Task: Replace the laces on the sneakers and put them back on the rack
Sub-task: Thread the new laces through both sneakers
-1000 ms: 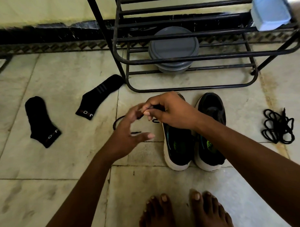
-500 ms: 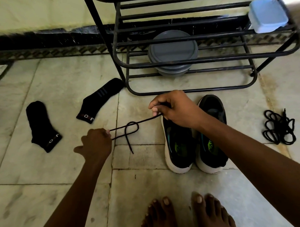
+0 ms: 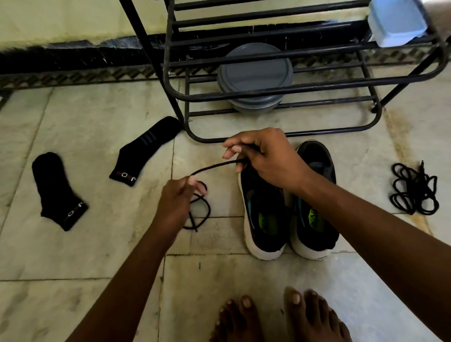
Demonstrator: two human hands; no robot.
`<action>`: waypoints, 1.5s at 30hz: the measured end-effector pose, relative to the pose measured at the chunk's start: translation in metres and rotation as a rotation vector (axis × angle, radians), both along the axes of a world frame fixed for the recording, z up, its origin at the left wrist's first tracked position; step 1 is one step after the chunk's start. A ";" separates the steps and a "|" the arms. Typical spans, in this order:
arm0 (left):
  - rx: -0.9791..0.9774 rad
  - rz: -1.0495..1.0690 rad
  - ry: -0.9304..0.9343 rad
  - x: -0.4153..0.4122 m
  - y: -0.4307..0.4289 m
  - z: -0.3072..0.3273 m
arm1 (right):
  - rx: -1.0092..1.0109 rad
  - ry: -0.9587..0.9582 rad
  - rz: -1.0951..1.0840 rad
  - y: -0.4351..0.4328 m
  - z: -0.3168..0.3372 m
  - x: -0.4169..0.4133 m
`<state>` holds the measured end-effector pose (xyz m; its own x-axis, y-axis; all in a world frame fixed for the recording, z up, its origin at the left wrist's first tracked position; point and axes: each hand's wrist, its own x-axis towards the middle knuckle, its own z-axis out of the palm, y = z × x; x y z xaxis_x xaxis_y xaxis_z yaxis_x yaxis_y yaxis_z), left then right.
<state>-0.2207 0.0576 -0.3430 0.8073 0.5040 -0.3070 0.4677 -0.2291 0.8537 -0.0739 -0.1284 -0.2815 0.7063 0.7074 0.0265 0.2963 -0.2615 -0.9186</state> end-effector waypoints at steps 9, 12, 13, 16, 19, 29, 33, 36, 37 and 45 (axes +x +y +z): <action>0.379 -0.247 0.025 0.004 -0.006 0.001 | 0.059 0.081 0.061 0.007 0.003 -0.006; 0.186 -0.434 -0.144 0.016 -0.029 0.008 | 0.066 0.033 0.082 0.010 0.006 -0.008; 0.130 -0.430 -0.176 0.019 -0.035 0.012 | 0.064 0.012 0.070 0.010 0.006 -0.008; 0.153 -0.315 -0.219 0.018 -0.030 0.003 | 0.065 -0.065 0.016 0.003 0.006 -0.004; 0.465 -0.126 -0.022 0.013 -0.008 -0.005 | 0.021 -0.218 -0.031 -0.002 0.005 0.001; 0.286 0.092 0.077 -0.007 0.023 -0.018 | 0.018 -0.135 0.138 0.008 -0.004 -0.010; 0.376 0.186 0.162 -0.055 -0.006 -0.034 | -0.015 -0.145 0.174 0.014 -0.007 -0.019; 0.356 0.208 0.189 -0.085 -0.026 -0.047 | -0.097 -0.169 0.257 0.017 -0.008 -0.024; 0.355 0.202 0.201 -0.091 -0.030 -0.050 | -0.136 -0.175 0.279 0.018 -0.010 -0.025; 0.457 0.221 0.343 -0.077 -0.043 -0.061 | -0.292 -0.154 0.366 0.015 -0.014 -0.029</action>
<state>-0.2980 0.0142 -0.4038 0.5618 0.7904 -0.2442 0.7769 -0.4027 0.4840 -0.1033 -0.1129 -0.2950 0.4130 0.9021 -0.1251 0.5437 -0.3545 -0.7607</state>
